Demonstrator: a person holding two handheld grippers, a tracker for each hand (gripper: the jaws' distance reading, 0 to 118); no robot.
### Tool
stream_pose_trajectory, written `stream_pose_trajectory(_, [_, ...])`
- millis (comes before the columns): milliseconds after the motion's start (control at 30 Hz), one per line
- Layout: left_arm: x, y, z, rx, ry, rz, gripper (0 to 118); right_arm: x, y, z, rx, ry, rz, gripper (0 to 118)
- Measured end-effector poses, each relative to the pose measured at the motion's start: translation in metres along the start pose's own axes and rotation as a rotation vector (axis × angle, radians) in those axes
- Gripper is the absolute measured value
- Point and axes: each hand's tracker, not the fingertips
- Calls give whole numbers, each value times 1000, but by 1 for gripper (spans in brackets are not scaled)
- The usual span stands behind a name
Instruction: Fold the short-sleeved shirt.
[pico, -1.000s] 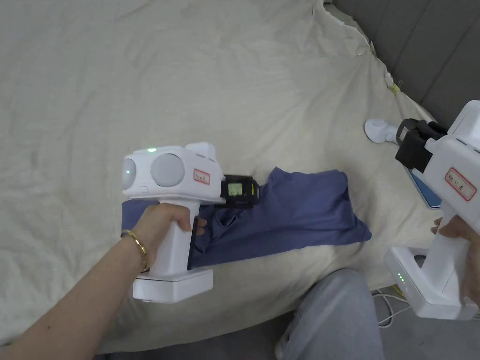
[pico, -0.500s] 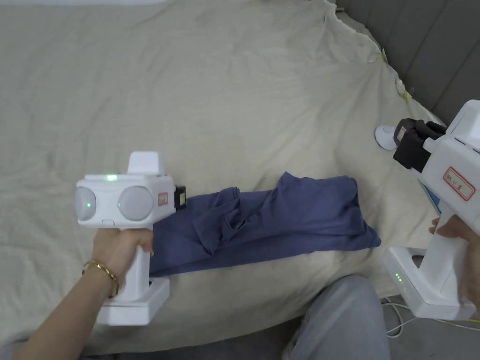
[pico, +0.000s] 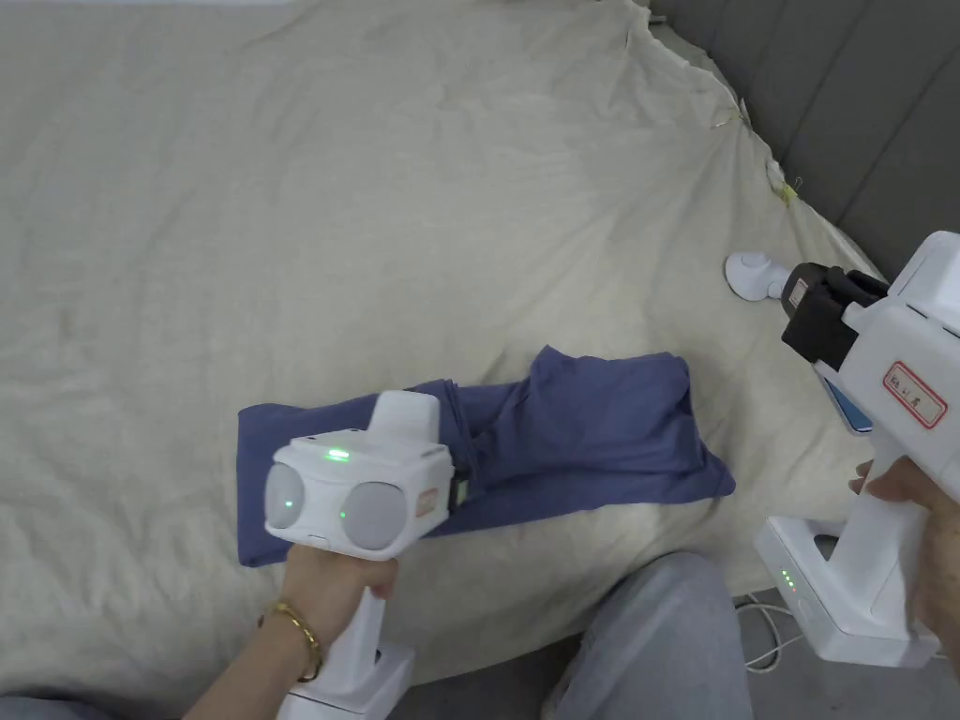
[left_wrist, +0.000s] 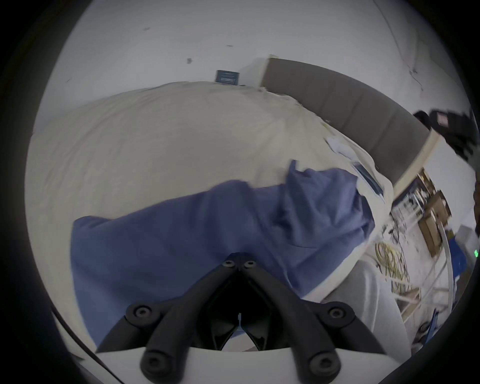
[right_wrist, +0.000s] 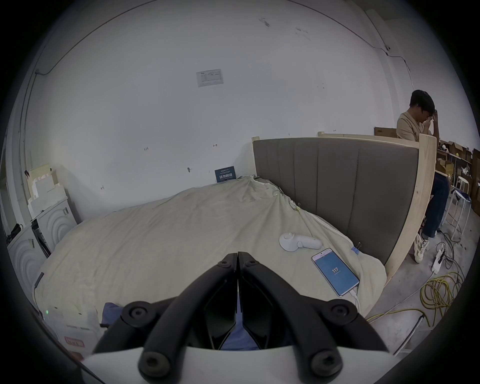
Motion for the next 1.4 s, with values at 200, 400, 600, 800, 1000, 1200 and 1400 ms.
stream_pose_trajectory(200, [22,-3,-19,-115,-95,-33,0,4,-1,4,-5,-10,-13,0])
stream_pose_trajectory(400, [-19,35,36,97,-166,150,0,4,5,5,8,-13,-8,0])
stream_pose_trajectory(600, [-102,68,96,213,-222,338,118,-2,10,2,22,-5,-17,0])
stream_pose_trajectory(800, [-170,47,121,207,-225,496,118,-10,10,-6,16,19,1,0])
stream_pose_trajectory(1000, [-217,-6,99,68,-267,688,118,-22,6,-9,-3,42,36,0])
stream_pose_trajectory(1200, [-224,-37,70,-2,-314,813,118,-27,6,-8,-15,36,48,0])
stream_pose_trajectory(1400, [-212,-31,54,-3,-398,790,109,-30,4,-7,-28,26,60,0])
